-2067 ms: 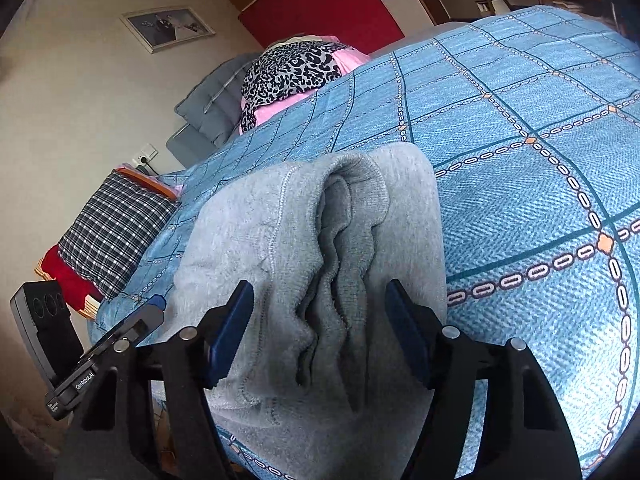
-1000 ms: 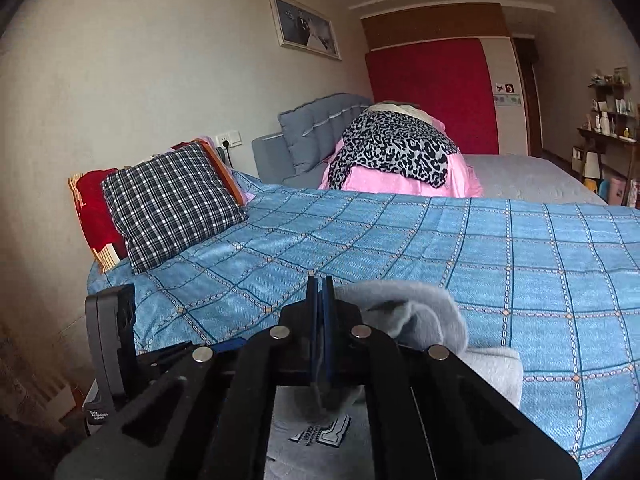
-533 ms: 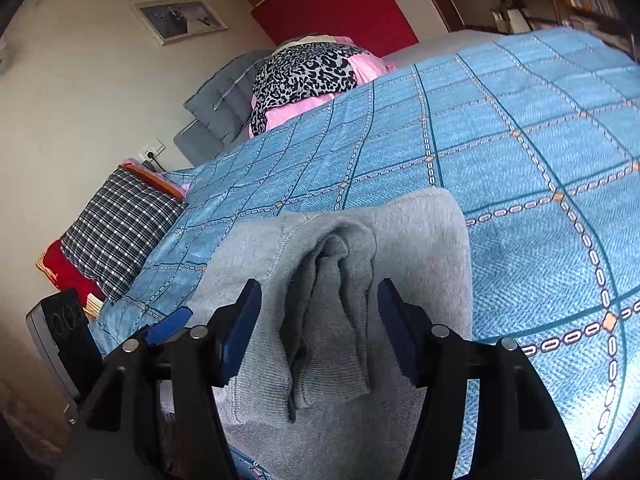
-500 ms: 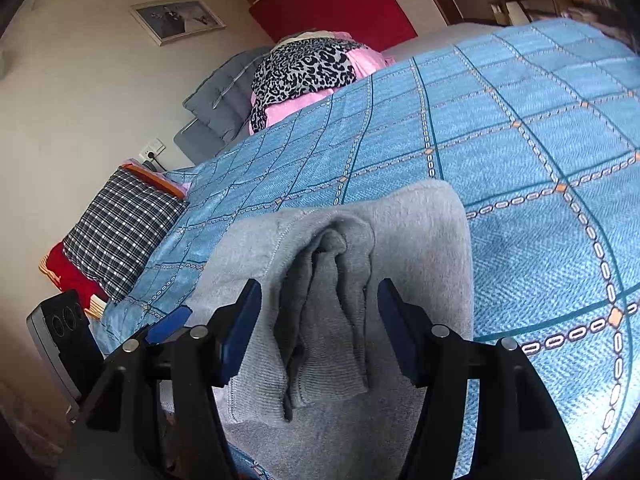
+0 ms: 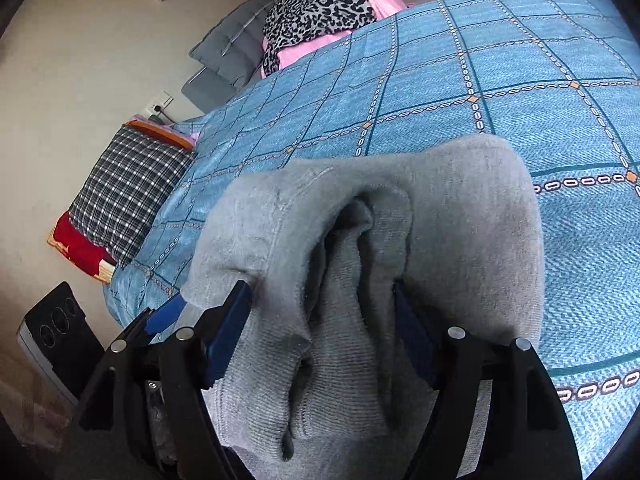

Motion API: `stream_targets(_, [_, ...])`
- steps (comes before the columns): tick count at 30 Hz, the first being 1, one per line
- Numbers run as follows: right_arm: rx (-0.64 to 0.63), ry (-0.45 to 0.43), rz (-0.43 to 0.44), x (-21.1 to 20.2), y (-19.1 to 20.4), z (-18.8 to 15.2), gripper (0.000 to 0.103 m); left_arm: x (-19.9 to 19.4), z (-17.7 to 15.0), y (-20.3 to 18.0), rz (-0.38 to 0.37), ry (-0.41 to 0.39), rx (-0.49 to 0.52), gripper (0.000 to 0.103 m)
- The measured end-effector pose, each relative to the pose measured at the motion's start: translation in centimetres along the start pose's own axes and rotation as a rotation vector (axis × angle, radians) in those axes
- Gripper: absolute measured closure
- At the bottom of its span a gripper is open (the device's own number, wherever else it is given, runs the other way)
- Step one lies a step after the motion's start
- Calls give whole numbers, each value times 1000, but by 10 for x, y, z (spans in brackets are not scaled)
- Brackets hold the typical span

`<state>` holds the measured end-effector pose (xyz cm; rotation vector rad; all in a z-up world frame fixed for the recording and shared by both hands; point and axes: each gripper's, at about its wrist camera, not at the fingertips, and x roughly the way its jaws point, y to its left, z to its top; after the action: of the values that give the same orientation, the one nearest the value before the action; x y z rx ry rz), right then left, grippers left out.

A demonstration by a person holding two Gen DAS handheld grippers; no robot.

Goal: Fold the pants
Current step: 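Lift the held edge with the right gripper and fold it over the stack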

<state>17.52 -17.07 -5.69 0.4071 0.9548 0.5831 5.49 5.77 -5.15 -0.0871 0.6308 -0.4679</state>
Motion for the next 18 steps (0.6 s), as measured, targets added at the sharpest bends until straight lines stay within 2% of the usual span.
stream_targets(3, [-38, 17, -19, 2, 8, -4, 35, 3, -2, 0, 5, 0, 7, 31])
stream_targets(4, [-56, 18, -27, 3, 12, -5, 42, 3, -3, 0, 8, -1, 10, 31])
stream_targets(5, [-75, 22, -26, 4, 18, -6, 56, 3, -3, -1, 12, -1, 13, 31])
stream_targets(6, [-87, 18, -29, 4, 22, -8, 59, 3, -2, -1, 14, -2, 16, 31])
stream_targets(8, [-130, -9, -59, 1, 34, -9, 79, 2, -2, 0, 25, -4, 19, 30])
stream_targets(13, [-178, -123, -9, -31, 62, 0, 85, -11, 5, 9, 33, -32, -14, 30])
stream_targets(18, [-208, -246, 47, -73, 86, 8, 87, -40, 22, 8, 37, -125, -10, 30])
